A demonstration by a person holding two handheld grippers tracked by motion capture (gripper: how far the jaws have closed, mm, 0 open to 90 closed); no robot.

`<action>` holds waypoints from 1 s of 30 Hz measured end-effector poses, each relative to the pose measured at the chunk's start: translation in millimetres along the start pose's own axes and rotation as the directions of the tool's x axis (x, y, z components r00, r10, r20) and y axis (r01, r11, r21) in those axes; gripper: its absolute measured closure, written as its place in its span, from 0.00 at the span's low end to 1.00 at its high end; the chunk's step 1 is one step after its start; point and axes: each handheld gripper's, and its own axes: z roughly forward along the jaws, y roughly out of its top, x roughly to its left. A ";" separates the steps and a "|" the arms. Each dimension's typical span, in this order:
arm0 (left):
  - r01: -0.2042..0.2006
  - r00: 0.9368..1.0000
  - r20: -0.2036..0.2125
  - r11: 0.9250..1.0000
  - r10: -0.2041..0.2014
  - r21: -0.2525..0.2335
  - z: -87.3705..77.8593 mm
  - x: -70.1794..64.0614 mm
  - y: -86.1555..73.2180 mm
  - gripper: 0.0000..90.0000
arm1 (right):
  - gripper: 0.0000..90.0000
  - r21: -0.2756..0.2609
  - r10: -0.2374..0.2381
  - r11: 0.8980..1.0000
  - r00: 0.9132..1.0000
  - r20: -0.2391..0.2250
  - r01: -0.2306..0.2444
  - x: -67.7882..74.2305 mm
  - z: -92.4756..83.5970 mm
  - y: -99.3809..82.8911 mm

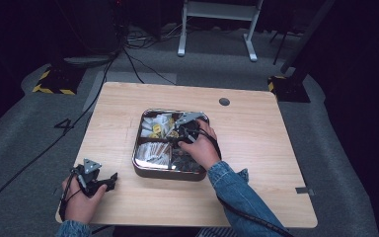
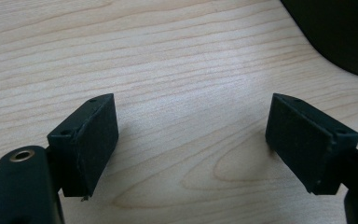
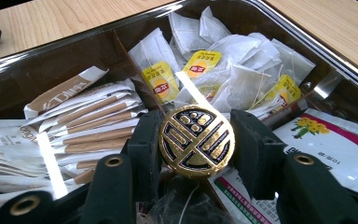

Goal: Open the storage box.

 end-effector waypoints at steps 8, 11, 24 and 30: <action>0.000 1.000 0.000 1.000 0.000 0.000 0.0 0.0 0.0 0.19 | 0.65 -0.001 -0.013 1.000 1.000 -0.002 0.013 0.7 -0.2 -0.2; 0.000 1.000 0.000 1.000 0.000 0.000 0.0 0.0 0.0 0.19 | 0.65 -0.004 -0.011 1.000 1.000 -0.001 0.011 0.9 -0.2 -0.3; 0.000 1.000 0.000 1.000 0.000 0.000 0.0 0.0 0.0 0.19 | 0.65 -0.012 -0.003 1.000 1.000 0.018 0.003 3.4 -0.8 -0.3; 0.000 1.000 0.000 1.000 0.000 0.000 0.0 -0.1 0.1 0.20 | 0.65 -0.018 0.007 1.000 1.000 0.023 -0.007 3.3 -3.0 -0.1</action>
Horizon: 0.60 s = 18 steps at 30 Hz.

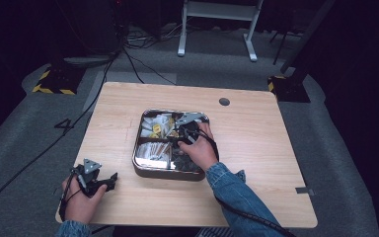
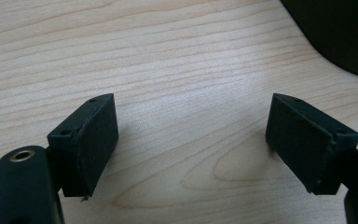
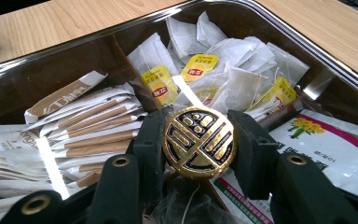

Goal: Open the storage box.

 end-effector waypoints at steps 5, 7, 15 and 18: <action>-0.001 1.000 0.000 1.000 0.001 0.000 0.0 0.0 0.1 0.20 | 0.65 -0.009 -0.008 1.000 1.000 0.006 0.008 0.0 -9.1 6.6; -0.001 1.000 0.001 1.000 0.001 0.000 0.0 0.0 0.1 0.20 | 0.65 -0.015 -0.008 1.000 1.000 0.007 0.008 -0.1 -11.3 8.2; -0.001 1.000 0.000 1.000 0.001 0.001 -0.1 0.0 0.1 0.20 | 0.65 -0.055 -0.013 0.998 1.000 0.008 0.013 1.1 -34.0 23.3; -0.001 1.000 0.001 1.000 0.001 0.001 0.0 0.0 0.2 0.20 | 0.65 -0.061 -0.016 0.998 1.000 0.009 0.016 1.2 -37.9 25.2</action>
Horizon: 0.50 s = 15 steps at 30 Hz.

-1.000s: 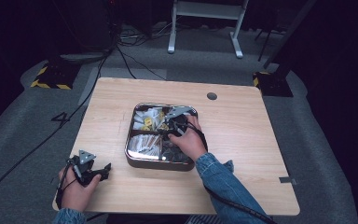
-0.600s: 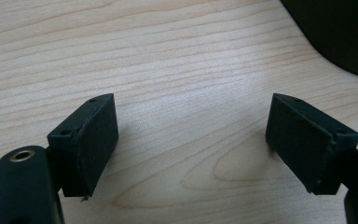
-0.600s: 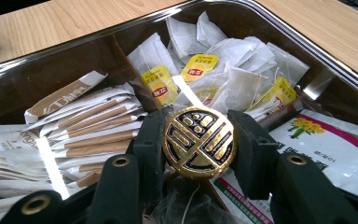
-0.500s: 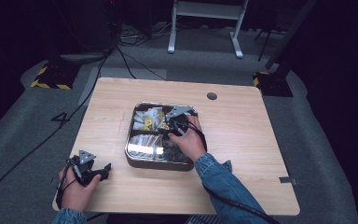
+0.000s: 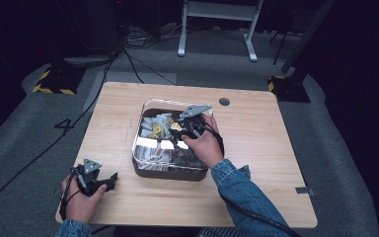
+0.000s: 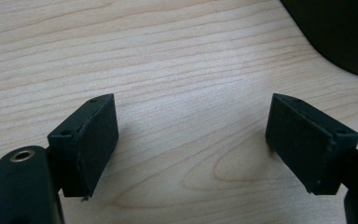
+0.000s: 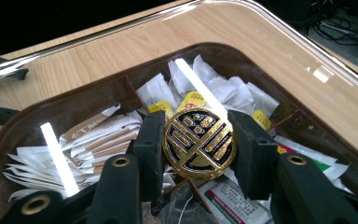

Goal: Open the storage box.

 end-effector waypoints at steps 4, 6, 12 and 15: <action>-0.002 1.000 0.008 1.000 0.002 -0.002 -0.3 -0.3 0.2 0.22 | 0.65 -0.011 0.002 1.000 1.000 0.001 -0.002 -1.5 -9.0 3.7; -0.004 1.000 0.009 1.000 0.004 -0.006 -0.4 -0.5 0.3 0.25 | 0.65 -0.024 0.001 1.000 1.000 0.006 -0.001 -3.4 -15.7 5.2; -0.004 1.000 0.008 1.000 0.004 -0.015 -0.4 -1.1 1.8 0.27 | 0.65 -0.043 0.007 0.999 1.000 0.013 -0.007 -8.7 -29.8 6.4; -0.007 1.000 0.005 1.000 0.007 -0.015 -1.4 -1.0 3.8 0.28 | 0.65 -0.048 0.014 0.999 1.000 0.020 -0.014 -11.4 -35.1 5.8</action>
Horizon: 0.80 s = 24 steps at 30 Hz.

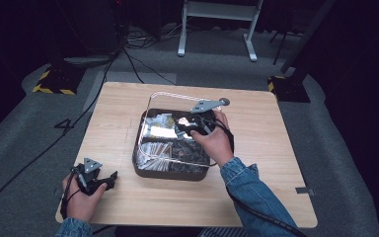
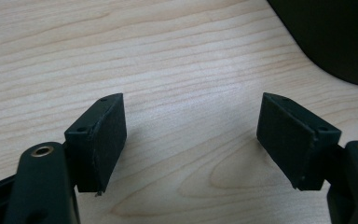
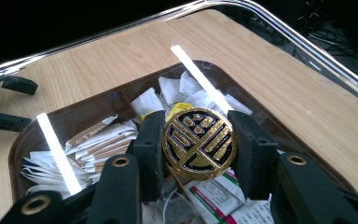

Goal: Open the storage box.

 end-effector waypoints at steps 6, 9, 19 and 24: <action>-0.008 1.000 -0.026 1.000 0.008 0.018 1.1 1.1 4.3 0.29 | 0.65 -0.011 0.021 1.000 0.999 0.027 -0.020 -11.6 -18.4 -4.1; 0.000 1.000 -0.028 1.000 0.000 0.014 2.3 1.5 7.0 0.29 | 0.65 -0.009 0.028 1.000 0.998 0.053 -0.028 -21.5 -31.8 -8.2; -0.019 1.000 -0.024 1.000 0.020 0.019 6.4 -2.4 11.2 0.29 | 0.65 -0.010 0.066 0.998 0.993 0.100 -0.066 -47.4 -62.7 -22.6; -0.032 0.999 -0.036 0.999 0.033 0.032 8.1 -2.5 10.1 0.29 | 0.65 -0.019 0.093 0.996 0.986 0.135 -0.091 -62.5 -80.7 -31.4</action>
